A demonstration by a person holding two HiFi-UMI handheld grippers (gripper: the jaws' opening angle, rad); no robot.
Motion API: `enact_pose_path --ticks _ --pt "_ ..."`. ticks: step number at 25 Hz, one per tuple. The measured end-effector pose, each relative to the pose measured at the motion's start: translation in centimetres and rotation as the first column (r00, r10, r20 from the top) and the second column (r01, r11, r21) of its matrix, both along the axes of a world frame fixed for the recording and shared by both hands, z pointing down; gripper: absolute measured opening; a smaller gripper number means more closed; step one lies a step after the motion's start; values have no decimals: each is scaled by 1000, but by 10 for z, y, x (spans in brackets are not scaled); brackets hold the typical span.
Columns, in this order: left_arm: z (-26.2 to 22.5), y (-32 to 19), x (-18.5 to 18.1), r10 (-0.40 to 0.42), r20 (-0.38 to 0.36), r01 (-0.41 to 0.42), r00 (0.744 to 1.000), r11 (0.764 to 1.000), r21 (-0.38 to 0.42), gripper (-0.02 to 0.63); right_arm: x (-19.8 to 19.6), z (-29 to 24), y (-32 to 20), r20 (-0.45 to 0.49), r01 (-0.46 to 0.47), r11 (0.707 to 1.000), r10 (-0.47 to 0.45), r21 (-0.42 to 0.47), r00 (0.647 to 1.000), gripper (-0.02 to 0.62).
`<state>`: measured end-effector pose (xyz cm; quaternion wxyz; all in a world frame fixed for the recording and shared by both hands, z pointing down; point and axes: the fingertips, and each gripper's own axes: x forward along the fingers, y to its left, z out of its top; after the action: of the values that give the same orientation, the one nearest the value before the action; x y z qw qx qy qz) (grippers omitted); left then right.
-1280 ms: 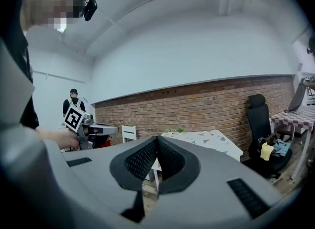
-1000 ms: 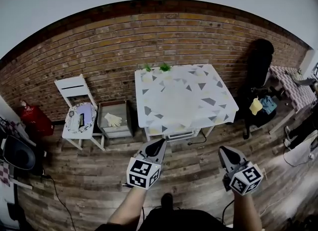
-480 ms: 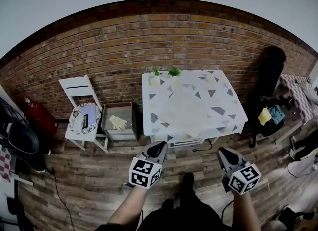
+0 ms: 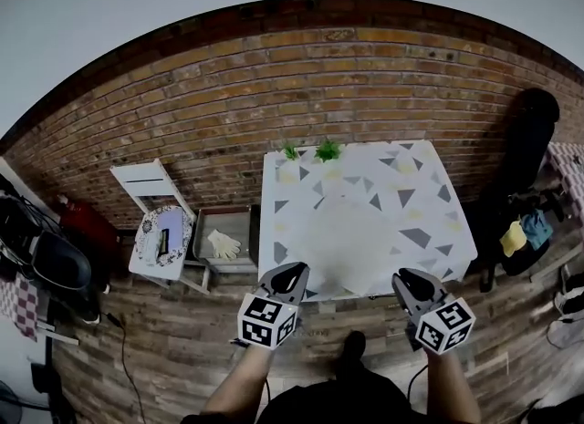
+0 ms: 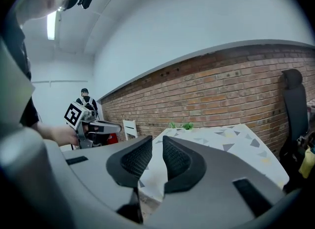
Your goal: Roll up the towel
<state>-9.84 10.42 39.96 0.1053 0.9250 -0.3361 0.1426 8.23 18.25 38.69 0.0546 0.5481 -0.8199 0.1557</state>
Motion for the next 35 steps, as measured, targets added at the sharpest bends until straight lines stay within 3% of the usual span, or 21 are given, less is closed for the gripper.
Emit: enact_pose_path --ticks 6,11,19,28,35 --pt "13 -60 45 -37 32 38 999 999 -33 21 37 23 -74 -13 86 995 -87 -50 996 89" --pt "41 -89 57 -37 68 42 997 996 -73 26 38 50 -111 -24 125 986 -128 -110 991 114" --pt "85 -100 54 54 78 -42 995 987 -156 91 25 94 -134 -83 80 968 -102 -239 991 146" --pt "161 -111 54 120 130 -82 984 960 -270 130 12 168 -155 -139 66 914 -132 -400 981 165" --pt "228 -113 57 171 263 -76 950 939 -337 126 25 237 -171 -160 49 856 -151 -514 976 126"
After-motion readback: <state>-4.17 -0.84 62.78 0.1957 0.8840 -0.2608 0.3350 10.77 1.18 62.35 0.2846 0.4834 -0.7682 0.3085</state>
